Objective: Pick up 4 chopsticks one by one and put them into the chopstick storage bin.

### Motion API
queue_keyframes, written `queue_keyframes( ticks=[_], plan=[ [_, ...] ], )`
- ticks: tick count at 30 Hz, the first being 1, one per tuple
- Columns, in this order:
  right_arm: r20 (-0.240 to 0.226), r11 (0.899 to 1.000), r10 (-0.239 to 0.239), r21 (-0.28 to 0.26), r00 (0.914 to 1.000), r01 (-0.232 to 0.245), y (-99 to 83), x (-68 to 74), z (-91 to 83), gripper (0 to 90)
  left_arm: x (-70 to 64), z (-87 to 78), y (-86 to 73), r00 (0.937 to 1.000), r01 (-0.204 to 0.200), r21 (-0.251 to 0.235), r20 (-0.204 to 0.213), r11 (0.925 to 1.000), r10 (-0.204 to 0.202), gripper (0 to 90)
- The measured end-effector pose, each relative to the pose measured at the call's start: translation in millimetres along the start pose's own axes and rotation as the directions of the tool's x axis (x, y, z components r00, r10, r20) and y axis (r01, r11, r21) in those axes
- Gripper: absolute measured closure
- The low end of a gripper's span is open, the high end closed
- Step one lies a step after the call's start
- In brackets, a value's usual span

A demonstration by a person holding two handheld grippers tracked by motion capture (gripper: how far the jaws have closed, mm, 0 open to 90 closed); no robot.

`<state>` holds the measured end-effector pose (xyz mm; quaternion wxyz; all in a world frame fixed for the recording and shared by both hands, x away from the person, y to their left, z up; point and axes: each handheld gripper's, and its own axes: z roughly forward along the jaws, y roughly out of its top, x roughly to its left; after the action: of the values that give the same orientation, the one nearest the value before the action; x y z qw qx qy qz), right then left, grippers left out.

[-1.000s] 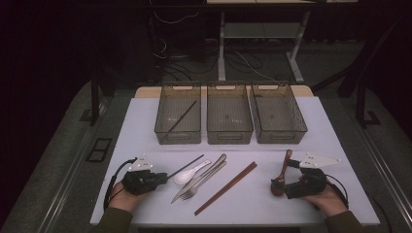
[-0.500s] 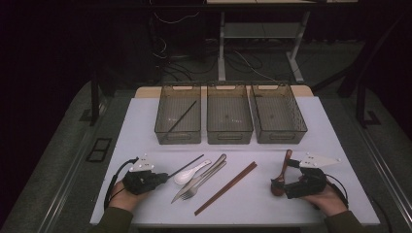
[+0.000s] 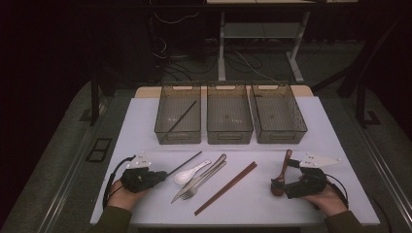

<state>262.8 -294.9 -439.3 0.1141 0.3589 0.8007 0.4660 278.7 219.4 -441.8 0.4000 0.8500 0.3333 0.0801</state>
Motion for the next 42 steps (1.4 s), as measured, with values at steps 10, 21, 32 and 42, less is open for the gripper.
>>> queue_keyframes(
  ticks=[10, 21, 32, 42],
  plan=[
    [0.002, 1.000, -0.007, 0.004, 1.0000, 0.007, -0.4, 0.8, -0.4, 1.3, -3.7, -8.8, 6.4, 1.0000, 0.001, -0.029, -0.003, 0.9996, -0.001, 85.4],
    [0.006, 1.000, -0.006, 0.013, 1.0000, 0.006, -3.0, 1.8, -1.4, 1.3, -3.5, -13.3, 16.4, 0.9999, -0.006, -0.071, 0.010, 0.9975, 0.007, 85.4],
    [0.006, 1.000, 0.000, 0.008, 1.0000, 0.000, -2.7, 0.1, -1.6, 1.3, -3.8, -16.2, 29.9, 0.9998, -0.014, -0.106, 0.012, 0.9942, 0.015, 85.4],
    [-0.006, 1.000, 0.019, 0.010, 0.9998, -0.019, -4.6, -0.1, -0.7, 1.3, -1.3, -17.5, 41.1, 0.9996, -0.019, -0.138, 0.017, 0.9903, 0.022, 85.4]
  ],
)
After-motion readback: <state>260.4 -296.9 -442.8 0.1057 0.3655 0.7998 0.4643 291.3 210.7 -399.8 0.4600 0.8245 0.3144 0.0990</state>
